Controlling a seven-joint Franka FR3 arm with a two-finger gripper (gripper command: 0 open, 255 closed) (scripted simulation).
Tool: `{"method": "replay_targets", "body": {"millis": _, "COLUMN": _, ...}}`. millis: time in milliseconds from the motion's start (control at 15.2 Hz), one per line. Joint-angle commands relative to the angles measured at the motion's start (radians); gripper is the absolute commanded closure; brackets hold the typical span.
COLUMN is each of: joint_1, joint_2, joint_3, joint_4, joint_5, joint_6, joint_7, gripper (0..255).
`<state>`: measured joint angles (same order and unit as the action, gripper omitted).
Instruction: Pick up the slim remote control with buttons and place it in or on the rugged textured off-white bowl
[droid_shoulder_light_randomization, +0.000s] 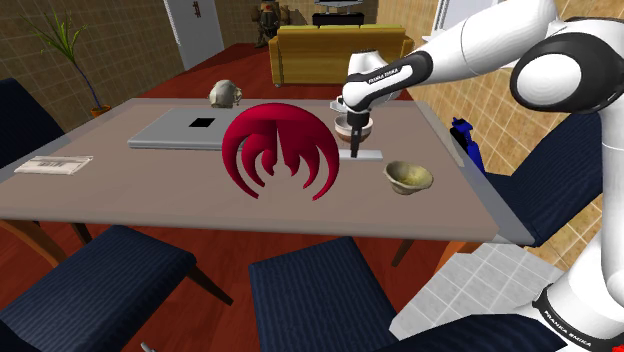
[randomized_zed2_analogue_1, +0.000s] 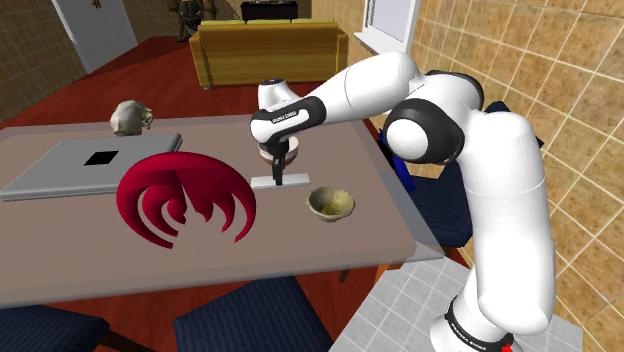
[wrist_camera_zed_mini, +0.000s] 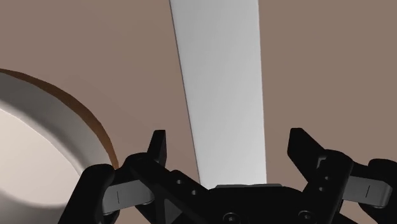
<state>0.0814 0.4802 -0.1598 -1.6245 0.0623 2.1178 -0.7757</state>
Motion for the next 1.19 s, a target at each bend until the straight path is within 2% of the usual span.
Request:
{"method": "replay_targets", "body": {"millis": 0, "joint_1": -0.002, "joint_2": 0.019, "joint_3": 0.001, "joint_4": -0.017, "joint_5": 0.003, "joint_6": 0.028, "joint_7": -0.002, "gripper": 0}}
{"method": "replay_targets", "body": {"millis": 528, "joint_1": -0.002, "joint_2": 0.018, "joint_3": 0.002, "joint_4": -0.017, "joint_5": 0.002, "joint_6": 0.028, "joint_7": -0.002, "gripper": 0}}
{"method": "replay_targets", "body": {"millis": 594, "joint_1": -0.005, "joint_2": 0.024, "joint_3": 0.002, "joint_4": -0.012, "joint_5": 0.003, "joint_6": 0.028, "joint_7": -0.005, "gripper": 255}}
{"method": "replay_targets", "body": {"millis": 726, "joint_1": -0.005, "joint_2": 0.032, "joint_3": 0.003, "joint_4": -0.002, "joint_5": 0.004, "joint_6": 0.026, "joint_7": -0.004, "gripper": 255}}
{"method": "replay_targets", "body": {"millis": 990, "joint_1": 0.006, "joint_2": -0.009, "joint_3": 0.002, "joint_4": -0.062, "joint_5": -0.001, "joint_6": 0.045, "joint_7": 0.007, "gripper": 255}}
{"method": "replay_targets", "body": {"millis": 1122, "joint_1": 0.002, "joint_2": 0.005, "joint_3": 0.002, "joint_4": -0.038, "joint_5": 0.001, "joint_6": 0.035, "joint_7": 0.002, "gripper": 255}}
